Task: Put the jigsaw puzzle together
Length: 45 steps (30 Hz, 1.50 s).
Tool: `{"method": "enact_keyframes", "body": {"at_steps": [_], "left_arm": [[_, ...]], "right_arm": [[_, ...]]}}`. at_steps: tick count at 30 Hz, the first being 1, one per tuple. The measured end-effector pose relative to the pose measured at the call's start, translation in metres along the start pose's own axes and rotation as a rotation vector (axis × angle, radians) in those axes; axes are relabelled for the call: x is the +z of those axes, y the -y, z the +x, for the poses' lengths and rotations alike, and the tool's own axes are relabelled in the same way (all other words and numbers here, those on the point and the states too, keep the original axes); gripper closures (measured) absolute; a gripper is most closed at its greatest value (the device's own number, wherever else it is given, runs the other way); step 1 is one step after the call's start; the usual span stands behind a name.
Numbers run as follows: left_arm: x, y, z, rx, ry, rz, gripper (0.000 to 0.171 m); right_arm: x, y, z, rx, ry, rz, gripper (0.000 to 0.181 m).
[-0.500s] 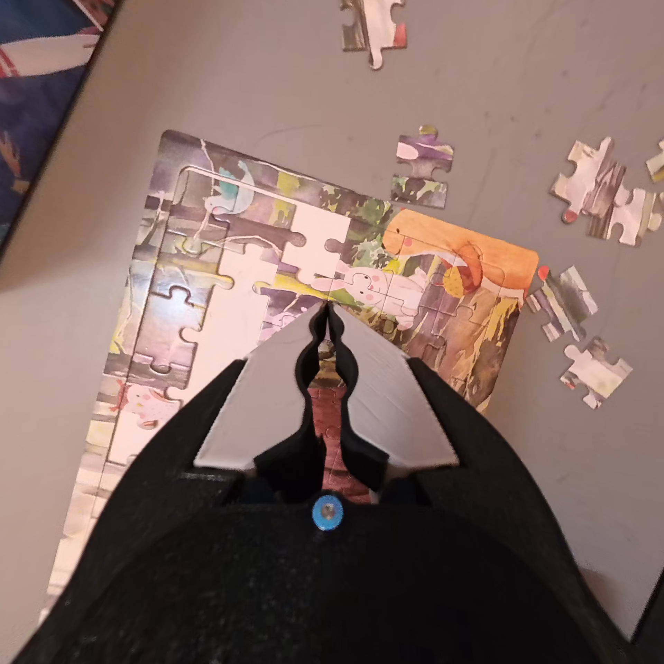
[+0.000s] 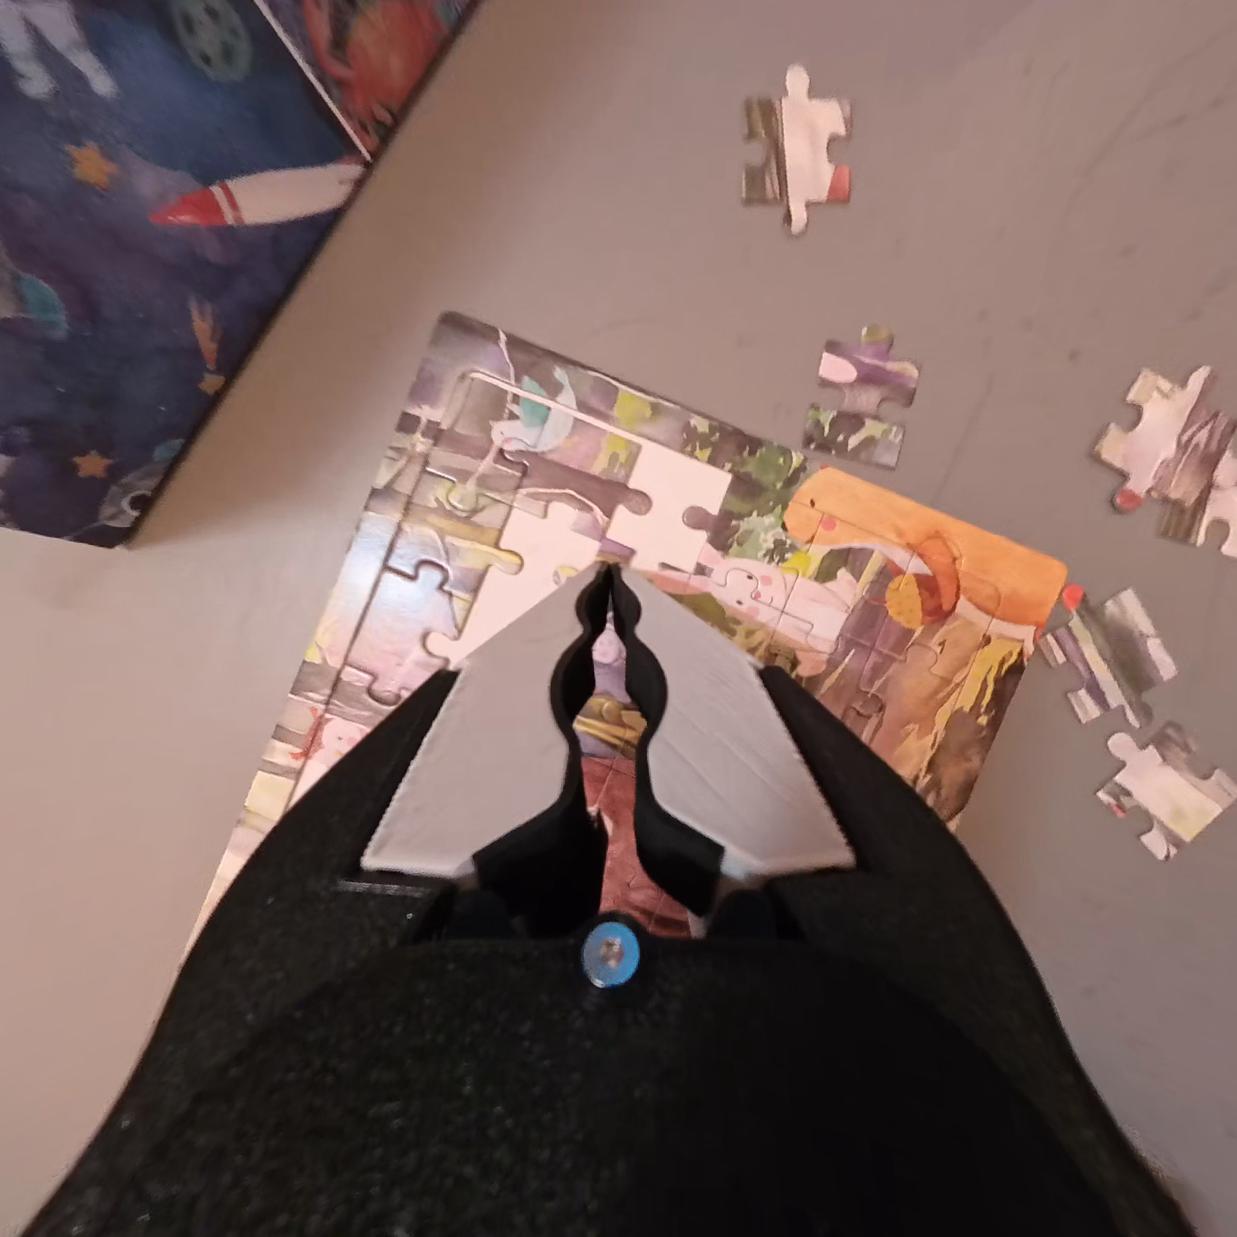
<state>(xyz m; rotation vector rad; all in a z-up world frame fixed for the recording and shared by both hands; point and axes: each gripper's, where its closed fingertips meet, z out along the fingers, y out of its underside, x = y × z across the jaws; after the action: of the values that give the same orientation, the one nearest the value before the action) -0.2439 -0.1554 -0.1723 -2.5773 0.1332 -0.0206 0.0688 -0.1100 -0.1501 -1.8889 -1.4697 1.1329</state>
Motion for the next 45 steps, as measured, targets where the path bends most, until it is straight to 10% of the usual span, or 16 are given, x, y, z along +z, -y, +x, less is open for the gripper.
{"method": "enact_keyframes", "body": {"at_steps": [14, 20, 30, 45], "left_arm": [[0.009, -0.005, 0.002, 0.010, 0.001, 0.048, 0.171], [-0.043, 0.002, 0.017, 0.012, 0.036, 0.183, 0.169], [-0.160, -0.119, 0.061, -0.122, 0.202, 0.288, 0.161], [-0.168, -0.172, 0.096, -0.366, 0.226, 0.462, 0.161]], "right_arm": [[0.000, 0.002, -0.001, 0.035, 0.041, 0.008, 0.154], [0.002, 0.001, 0.000, 0.026, 0.024, -0.011, 0.156], [0.017, 0.041, -0.037, -0.115, 0.059, 0.000, 0.154], [0.175, 0.087, -0.013, -0.436, -0.002, -0.406, 0.157]]}}
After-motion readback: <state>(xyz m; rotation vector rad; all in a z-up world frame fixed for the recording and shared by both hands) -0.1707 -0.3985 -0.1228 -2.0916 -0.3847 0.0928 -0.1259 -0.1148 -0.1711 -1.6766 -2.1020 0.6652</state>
